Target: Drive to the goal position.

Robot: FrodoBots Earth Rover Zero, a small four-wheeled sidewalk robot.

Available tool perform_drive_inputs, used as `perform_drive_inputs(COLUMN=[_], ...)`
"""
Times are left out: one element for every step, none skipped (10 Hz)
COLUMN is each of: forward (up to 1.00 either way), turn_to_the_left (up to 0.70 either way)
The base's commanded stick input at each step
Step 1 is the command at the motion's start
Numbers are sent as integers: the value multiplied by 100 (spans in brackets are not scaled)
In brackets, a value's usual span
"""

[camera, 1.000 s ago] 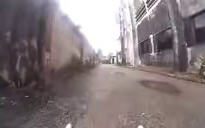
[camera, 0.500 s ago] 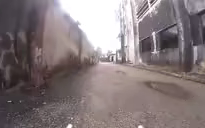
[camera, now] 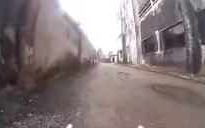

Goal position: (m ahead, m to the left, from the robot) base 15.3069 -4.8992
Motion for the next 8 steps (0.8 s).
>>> perform_drive_inputs(forward=[70,70,70,70,70,70,70,70], turn_to_the_left=[0,0,0,0,0,0,0,0])
